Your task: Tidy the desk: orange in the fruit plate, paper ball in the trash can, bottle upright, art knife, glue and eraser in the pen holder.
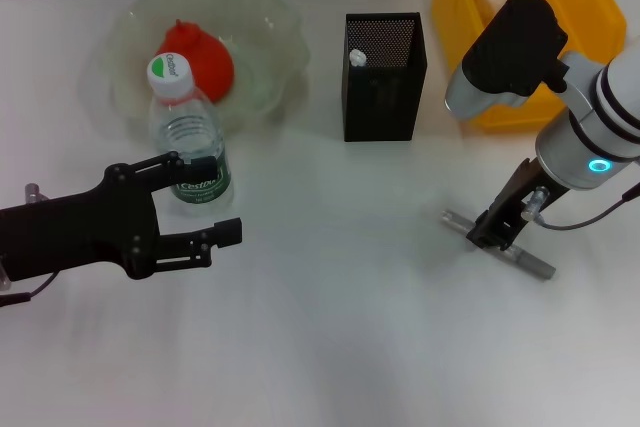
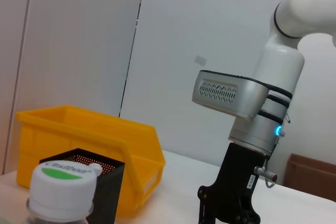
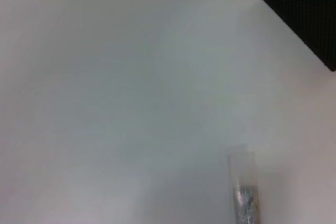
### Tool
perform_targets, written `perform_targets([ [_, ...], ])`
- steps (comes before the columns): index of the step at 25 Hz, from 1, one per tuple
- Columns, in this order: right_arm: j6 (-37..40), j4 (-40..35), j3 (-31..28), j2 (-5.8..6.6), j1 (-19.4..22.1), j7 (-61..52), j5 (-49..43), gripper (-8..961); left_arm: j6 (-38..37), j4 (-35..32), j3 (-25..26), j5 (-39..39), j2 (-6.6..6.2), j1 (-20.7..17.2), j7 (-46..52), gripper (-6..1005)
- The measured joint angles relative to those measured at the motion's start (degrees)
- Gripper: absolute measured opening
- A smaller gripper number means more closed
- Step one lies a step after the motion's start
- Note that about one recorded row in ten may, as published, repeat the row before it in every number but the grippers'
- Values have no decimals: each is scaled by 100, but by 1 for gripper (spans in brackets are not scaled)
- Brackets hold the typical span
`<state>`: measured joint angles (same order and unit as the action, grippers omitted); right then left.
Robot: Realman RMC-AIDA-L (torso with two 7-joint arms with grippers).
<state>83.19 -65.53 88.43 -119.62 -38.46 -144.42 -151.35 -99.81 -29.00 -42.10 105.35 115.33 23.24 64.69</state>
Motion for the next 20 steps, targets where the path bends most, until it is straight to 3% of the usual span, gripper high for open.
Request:
perform_targets([
  [2,-3,3,11,0,0,19,1,209,-2,0,0,0,0,-9,0,849],
  [9,62,-576,-118,0,268,71,96,125,-25,0,5,-6,-9,-42,0,849],
  [12,152,-1121,-899,0,563,401,627,123,-47,0,17,-7,-17,-50,0,849],
  [14,171,-1161,-1758,14,726,794,1452,122,-61,0,40,-7,-12,-57,0,849],
  [17,162,-518,-3091,54,864,1725,3322,119,-133,0,128,-7,-1,-90,-2,849],
  [20,130,925,-4020,128,850,3205,5162,117,-187,0,143,-7,-2,-97,-11,849],
])
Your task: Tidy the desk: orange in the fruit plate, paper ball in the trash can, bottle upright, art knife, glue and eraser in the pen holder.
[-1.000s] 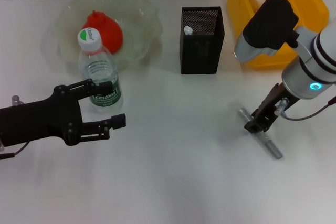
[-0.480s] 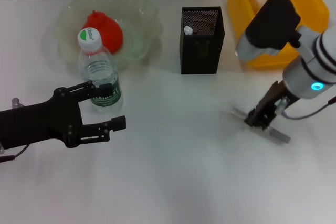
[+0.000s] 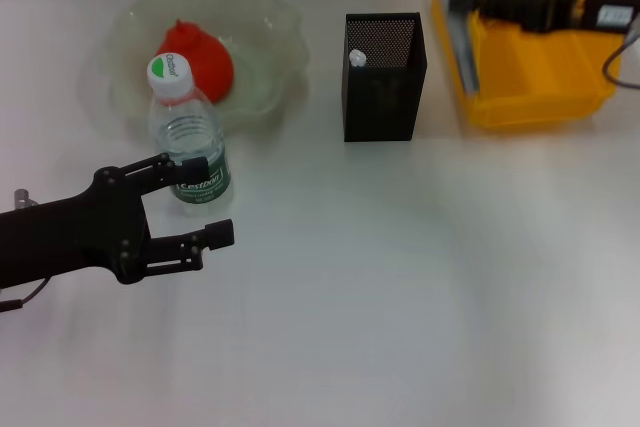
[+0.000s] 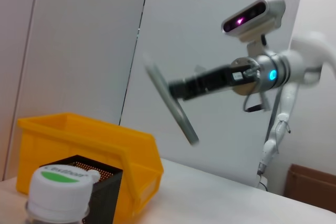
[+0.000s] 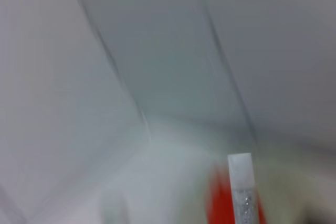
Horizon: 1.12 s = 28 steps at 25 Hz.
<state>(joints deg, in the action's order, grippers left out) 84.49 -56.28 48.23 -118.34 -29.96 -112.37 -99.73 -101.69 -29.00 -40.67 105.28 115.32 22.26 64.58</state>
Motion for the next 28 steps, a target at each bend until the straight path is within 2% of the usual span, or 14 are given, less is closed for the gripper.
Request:
perform_targets([
  [2,-76,967,-160,-3,-79,1133,844,116,-37,0,1,-1,0,-1,-6,849],
  [5,-333,2431,-158,-101,-251,3326,2005,115,-48,5,4,0,9,-2,-9,849],
  [7,-585,3341,-116,-123,-456,4854,2744,113,-51,7,6,1,21,-6,-38,849],
  [10,-988,4390,-120,-129,-846,6247,3560,108,-53,18,29,1,28,-19,-59,849],
  [12,-1310,4663,-38,-128,-1055,6618,3724,109,-55,26,53,0,29,-22,-60,849],
  [16,-1762,4585,415,-101,-1171,6241,3484,122,-65,24,96,-1,25,-71,-60,849],
  [18,-1865,4361,712,-88,-1040,5830,3459,152,-75,17,102,-3,24,-88,-60,849],
  [21,-1801,3800,1070,-85,-608,5350,3449,235,-91,19,112,-5,21,-105,-60,849],
  [24,-1434,2864,1419,-43,-28,4588,3120,318,-140,12,147,-8,20,-128,-60,849],
  [28,64,1474,1294,250,738,3267,1641,488,-255,11,166,-10,-11,-168,-59,849],
])
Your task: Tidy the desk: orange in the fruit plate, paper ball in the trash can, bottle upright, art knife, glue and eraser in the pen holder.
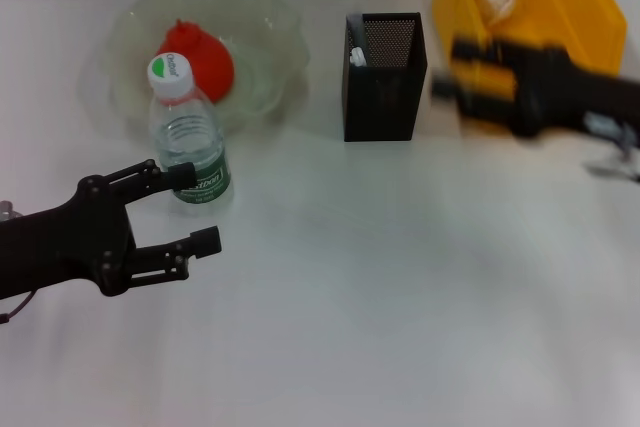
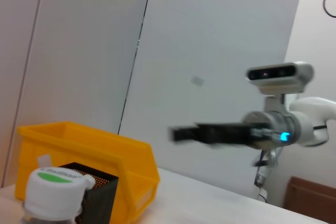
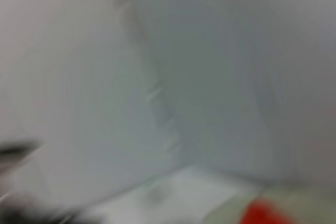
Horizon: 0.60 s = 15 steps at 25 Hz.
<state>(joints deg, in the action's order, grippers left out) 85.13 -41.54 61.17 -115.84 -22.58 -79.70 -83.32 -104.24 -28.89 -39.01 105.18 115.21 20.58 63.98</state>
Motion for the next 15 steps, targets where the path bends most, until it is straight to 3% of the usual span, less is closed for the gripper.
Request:
perform_targets([
  [3,1529,-367,-585,195,170,-241,-1213,615,-160,-53,-32,34,-64,-11,23,849],
  [7,3152,-190,-1300,212,208,292,-1962,738,-505,-178,-174,169,-223,-1,172,849],
  [15,3290,15,-1367,83,275,706,-1990,785,-984,-291,-193,220,-294,44,240,849],
])
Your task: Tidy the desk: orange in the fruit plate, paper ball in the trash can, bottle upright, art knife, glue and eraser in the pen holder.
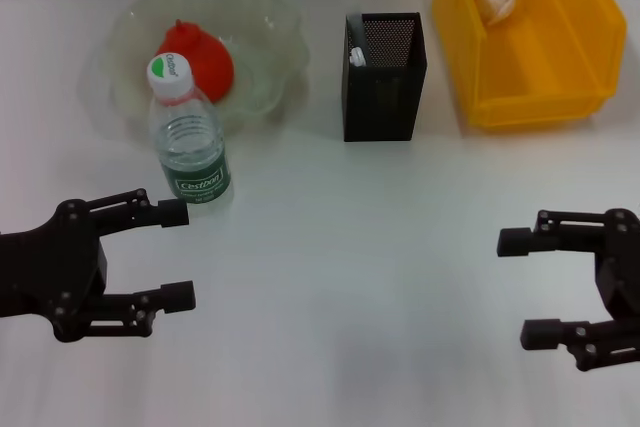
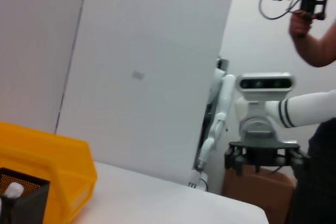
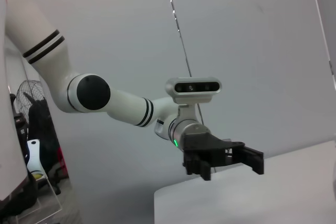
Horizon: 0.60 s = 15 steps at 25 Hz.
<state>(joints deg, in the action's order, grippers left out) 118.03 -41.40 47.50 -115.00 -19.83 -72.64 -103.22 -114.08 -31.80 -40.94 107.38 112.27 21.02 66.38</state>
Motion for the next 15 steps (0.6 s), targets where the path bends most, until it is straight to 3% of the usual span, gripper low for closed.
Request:
perform_targets([
  [15,-195,207,26,4,-276,20,-5,786,-41,-13,-1,-30,12,52,191,849],
])
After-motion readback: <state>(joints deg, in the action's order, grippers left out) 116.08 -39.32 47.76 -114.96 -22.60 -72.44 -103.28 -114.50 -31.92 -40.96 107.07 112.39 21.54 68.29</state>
